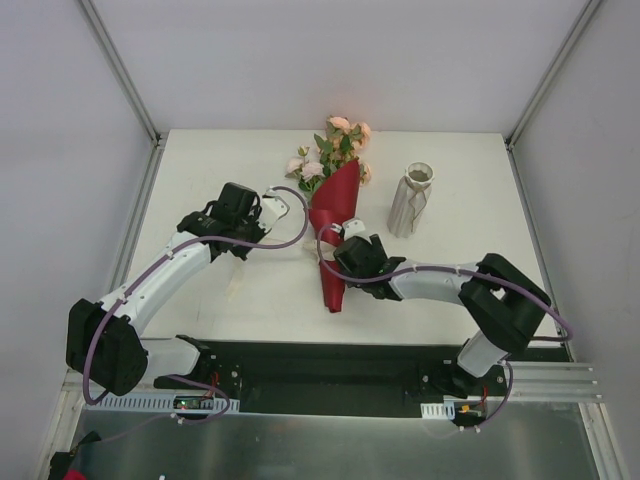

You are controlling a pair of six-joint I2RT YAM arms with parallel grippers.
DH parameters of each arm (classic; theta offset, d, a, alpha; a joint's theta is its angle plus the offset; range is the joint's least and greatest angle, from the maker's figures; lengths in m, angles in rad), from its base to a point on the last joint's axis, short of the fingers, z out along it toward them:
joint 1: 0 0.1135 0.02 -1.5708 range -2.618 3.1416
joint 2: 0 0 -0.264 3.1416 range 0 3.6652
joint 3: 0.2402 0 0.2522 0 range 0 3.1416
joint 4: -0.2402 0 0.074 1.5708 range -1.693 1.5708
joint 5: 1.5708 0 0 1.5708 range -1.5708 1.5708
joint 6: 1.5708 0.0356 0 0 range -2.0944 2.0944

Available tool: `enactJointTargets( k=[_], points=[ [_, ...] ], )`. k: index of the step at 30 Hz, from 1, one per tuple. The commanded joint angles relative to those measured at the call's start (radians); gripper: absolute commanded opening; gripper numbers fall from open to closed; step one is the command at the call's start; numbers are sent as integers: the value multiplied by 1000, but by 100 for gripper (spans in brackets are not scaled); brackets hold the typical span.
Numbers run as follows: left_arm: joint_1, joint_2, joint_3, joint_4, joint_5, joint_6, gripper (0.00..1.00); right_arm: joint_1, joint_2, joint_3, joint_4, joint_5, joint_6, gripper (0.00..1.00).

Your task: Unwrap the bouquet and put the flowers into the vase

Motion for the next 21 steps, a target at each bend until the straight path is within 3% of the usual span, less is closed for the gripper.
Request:
enactJointTargets(
  k=[1, 5, 8, 9, 11, 16, 21],
  points=[
    [14, -27, 10, -14, 5, 0, 0, -27, 61, 69, 82, 34, -59, 69],
    [12, -30, 1, -14, 5, 0, 0, -32, 68, 61, 137, 25, -68, 63],
    [12, -30, 0, -14, -3, -2, 0, -34, 56, 49, 142, 22, -68, 35],
    [12, -31, 1, -14, -6, -3, 0, -35, 50, 40, 142, 25, -62, 18],
    [17, -34, 0, -17, -17, -8, 0, -34, 16, 22, 137, 48, -43, 1],
    [81, -48, 18, -21, -104, -28, 0, -37, -158, -34, 59, 175, 32, 1],
    [262, -53, 53, -20, -156, -35, 0, -127, -365, -69, -156, 333, 182, 1]
  ],
)
